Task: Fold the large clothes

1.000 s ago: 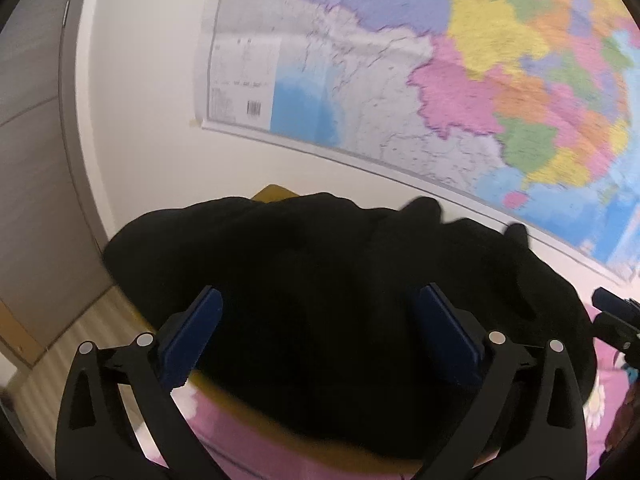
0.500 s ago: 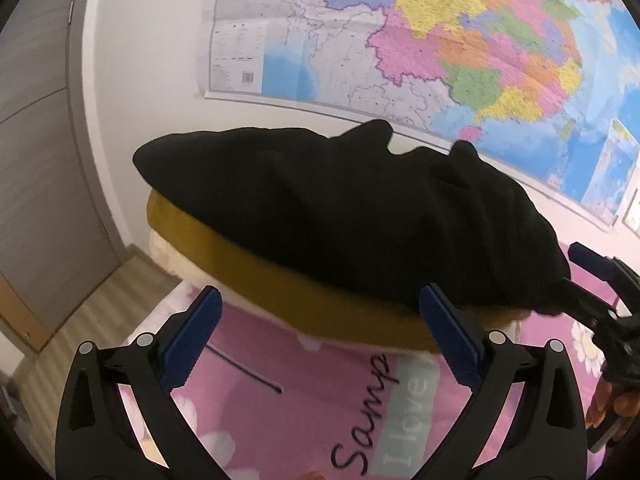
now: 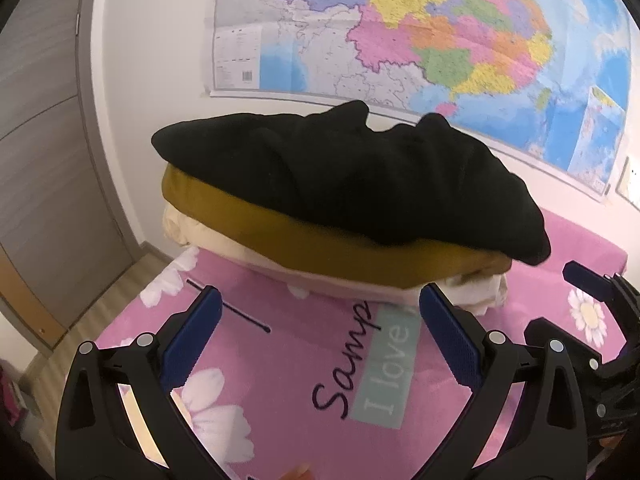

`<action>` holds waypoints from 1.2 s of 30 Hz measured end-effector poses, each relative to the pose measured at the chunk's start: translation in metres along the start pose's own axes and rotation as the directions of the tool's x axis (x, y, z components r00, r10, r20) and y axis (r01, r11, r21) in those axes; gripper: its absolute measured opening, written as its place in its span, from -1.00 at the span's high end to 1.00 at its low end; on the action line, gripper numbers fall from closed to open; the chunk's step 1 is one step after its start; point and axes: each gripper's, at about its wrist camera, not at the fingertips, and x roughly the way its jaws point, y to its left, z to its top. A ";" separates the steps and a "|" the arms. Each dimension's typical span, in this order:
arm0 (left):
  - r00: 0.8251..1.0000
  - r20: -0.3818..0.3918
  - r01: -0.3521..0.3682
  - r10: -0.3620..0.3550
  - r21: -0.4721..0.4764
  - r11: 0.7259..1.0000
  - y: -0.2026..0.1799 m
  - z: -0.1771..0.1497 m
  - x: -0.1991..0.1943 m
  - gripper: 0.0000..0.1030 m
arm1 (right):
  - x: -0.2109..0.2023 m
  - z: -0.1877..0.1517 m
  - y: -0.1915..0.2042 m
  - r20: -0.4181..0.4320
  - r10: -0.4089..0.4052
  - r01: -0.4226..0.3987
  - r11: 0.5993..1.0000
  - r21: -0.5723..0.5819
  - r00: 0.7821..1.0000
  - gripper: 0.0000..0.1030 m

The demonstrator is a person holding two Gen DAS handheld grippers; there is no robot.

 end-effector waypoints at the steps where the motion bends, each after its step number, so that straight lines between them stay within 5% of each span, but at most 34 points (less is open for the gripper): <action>1: 1.000 0.001 -0.001 0.001 0.004 1.000 -0.002 -0.001 -0.001 -0.89 | -0.001 -0.002 0.001 -0.002 0.002 -0.002 1.000 -0.002 1.000 -0.88; 36: 1.000 0.015 -0.024 0.024 0.021 0.999 -0.022 -0.032 -0.038 -0.89 | -0.044 -0.037 0.011 0.019 -0.029 0.029 0.999 0.024 0.999 -0.88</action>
